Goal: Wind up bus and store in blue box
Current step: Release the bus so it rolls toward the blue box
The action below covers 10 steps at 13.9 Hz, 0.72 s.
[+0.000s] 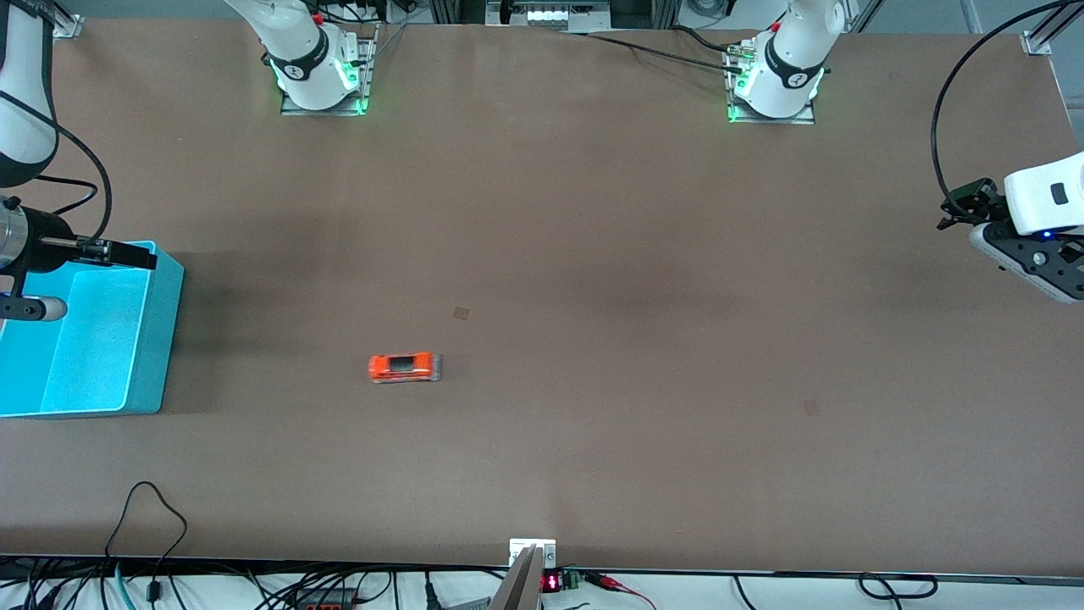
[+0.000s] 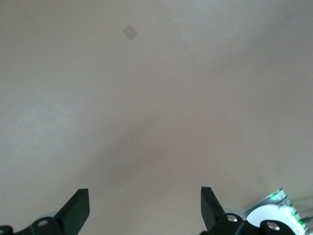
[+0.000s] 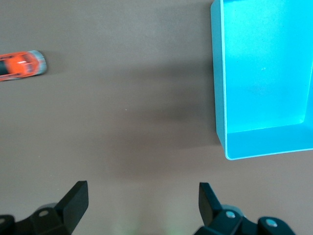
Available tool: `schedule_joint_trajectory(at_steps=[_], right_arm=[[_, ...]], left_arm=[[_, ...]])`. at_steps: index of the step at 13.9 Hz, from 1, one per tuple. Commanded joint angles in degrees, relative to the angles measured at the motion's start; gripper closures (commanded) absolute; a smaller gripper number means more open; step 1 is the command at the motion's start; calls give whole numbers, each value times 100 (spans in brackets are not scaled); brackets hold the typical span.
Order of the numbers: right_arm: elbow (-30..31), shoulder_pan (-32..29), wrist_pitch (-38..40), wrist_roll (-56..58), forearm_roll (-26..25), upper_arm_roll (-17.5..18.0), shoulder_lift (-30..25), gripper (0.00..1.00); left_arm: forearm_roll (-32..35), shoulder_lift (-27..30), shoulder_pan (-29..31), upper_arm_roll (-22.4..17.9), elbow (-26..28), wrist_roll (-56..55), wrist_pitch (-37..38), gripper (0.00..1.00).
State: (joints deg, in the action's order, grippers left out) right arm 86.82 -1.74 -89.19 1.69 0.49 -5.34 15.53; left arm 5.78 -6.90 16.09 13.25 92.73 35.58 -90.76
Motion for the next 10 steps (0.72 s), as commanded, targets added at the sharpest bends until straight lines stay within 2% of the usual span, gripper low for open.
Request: schedule_joint_trajectory(at_steps=[1,3,6,7,9,10], right_arm=[[-42,-64,69,165,92,24,29,0],[-42,-64,69,165,83,24,29,0],[-42,-64,69,174,92,24,29,0],[-42,-64,69,174,92,24,29,0],[-60,-64,60,418,92,24,29,0],[-60,-64,60,611,92,24,37,0]], left_arm=[[11,320,-570,-217,69,-1267,84,0],[11,461,-1009,-549,114,-2113,84,0],[-94,584,-2150,-1787,210,-3133,49,0],[-338,724,-2372,-2121,359,-3449,-142,0],[-813,962,-2321,-2256,745,-3541,-739,0],[-789,1015,-2295,-2257,764,-3471,-785,0]])
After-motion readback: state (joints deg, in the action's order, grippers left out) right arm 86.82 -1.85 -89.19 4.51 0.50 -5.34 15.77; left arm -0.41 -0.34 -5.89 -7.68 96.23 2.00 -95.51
